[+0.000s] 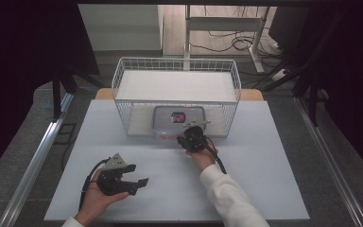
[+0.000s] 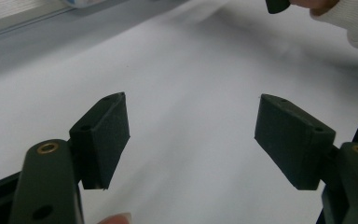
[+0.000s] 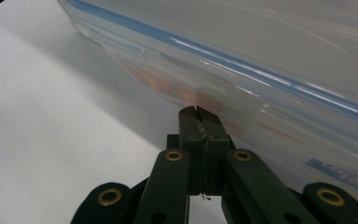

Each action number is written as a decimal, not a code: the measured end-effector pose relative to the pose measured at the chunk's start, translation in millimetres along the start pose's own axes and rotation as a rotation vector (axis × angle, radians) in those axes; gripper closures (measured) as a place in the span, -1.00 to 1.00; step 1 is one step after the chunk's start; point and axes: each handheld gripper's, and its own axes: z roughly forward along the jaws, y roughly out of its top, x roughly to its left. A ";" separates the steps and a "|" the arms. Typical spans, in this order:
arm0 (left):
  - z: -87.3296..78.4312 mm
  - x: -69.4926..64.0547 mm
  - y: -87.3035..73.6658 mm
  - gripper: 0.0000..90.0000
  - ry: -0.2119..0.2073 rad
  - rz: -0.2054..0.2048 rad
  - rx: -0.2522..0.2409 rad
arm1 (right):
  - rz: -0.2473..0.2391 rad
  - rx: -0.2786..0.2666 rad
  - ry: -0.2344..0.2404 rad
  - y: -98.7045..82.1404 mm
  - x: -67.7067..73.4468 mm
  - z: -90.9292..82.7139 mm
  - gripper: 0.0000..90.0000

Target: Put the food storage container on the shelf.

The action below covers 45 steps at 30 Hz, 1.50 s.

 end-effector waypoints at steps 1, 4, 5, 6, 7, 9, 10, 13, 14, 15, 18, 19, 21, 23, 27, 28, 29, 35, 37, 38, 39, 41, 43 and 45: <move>0.4 0.1 -0.1 -0.43 0.000 0.001 0.001 | -0.010 -0.002 -0.014 2.8 -1.5 2.2 0.98; 0.7 0.0 -0.1 -0.43 0.000 0.001 0.002 | -0.024 0.001 -0.027 5.8 -1.3 4.1 0.98; 0.8 0.1 -0.1 -0.43 0.002 0.002 0.002 | -0.024 0.001 -0.038 8.5 -2.4 6.1 0.98; 0.8 0.3 -0.2 -0.43 0.002 0.001 0.002 | -0.022 0.000 -0.040 9.8 -3.0 7.1 0.98; 0.7 0.4 -0.2 -0.43 0.003 0.001 0.002 | -0.024 0.002 -0.044 10.9 -4.0 8.0 0.98; 0.6 0.5 -0.2 -0.43 0.004 0.001 0.001 | -0.016 -0.003 -0.049 12.6 -5.6 9.9 0.98; 0.5 0.6 -0.2 -0.43 0.003 0.001 0.001 | -0.016 -0.003 -0.049 12.6 -5.6 9.9 0.98; 0.6 0.7 -0.2 -0.43 0.002 0.001 0.001 | -0.001 -0.005 -0.058 15.7 -8.4 12.3 0.98; 0.6 0.7 -0.2 -0.43 0.002 0.001 0.001 | -0.001 -0.005 -0.058 15.7 -8.4 12.3 0.98; 0.7 0.6 -0.2 -0.43 0.002 0.002 0.001 | 0.010 -0.004 -0.057 17.3 -9.2 13.3 0.98; 0.7 0.7 -0.2 -0.43 0.003 0.002 0.001 | 0.019 -0.002 -0.059 19.7 -9.7 14.9 0.98; 0.7 0.7 -0.2 -0.43 0.003 0.002 0.001 | 0.018 -0.007 -0.061 20.4 -10.0 15.8 0.98; 0.5 0.8 -0.2 -0.43 0.004 0.002 0.001 | 0.015 -0.009 -0.065 21.0 -10.9 17.0 0.98; 0.5 1.3 -0.3 -0.43 0.005 -0.001 0.001 | 0.019 -0.009 -0.068 21.5 -12.2 17.9 0.98; 0.8 1.2 -0.3 -0.43 0.005 0.000 0.003 | 0.033 -0.013 -0.071 21.5 -15.3 20.1 0.98; 0.8 1.1 -0.3 -0.43 0.005 0.000 0.002 | 0.031 -0.011 -0.071 21.4 -15.7 20.5 0.98; 0.6 1.2 -0.3 -0.43 0.005 0.000 0.002 | 0.036 -0.009 -0.070 21.1 -15.4 20.8 0.98; 0.2 1.9 -0.2 -0.43 0.006 -0.005 0.000 | 0.023 -0.018 -0.062 21.6 -13.3 15.3 0.98; 0.3 1.8 -0.2 -0.43 0.006 -0.005 0.000 | 0.006 -0.016 -0.059 21.6 -11.5 10.8 0.98; 0.3 1.8 -0.2 -0.43 0.006 -0.005 0.000 | 0.006 -0.016 -0.059 21.6 -11.5 10.8 0.98; 0.2 1.7 -0.2 -0.43 0.007 -0.004 -0.001 | -0.022 -0.009 -0.061 20.8 -8.9 4.5 0.98; 0.1 1.6 -0.1 -0.43 0.008 -0.004 -0.001 | -0.045 -0.003 -0.054 18.5 -6.1 -4.1 0.98; 0.1 1.5 -0.1 -0.43 0.010 -0.005 -0.001 | -0.072 0.001 -0.054 14.0 -4.1 -13.8 0.98; 0.0 1.3 0.0 -0.43 0.011 -0.005 -0.001 | -0.095 0.009 -0.049 7.5 -3.5 -24.8 0.98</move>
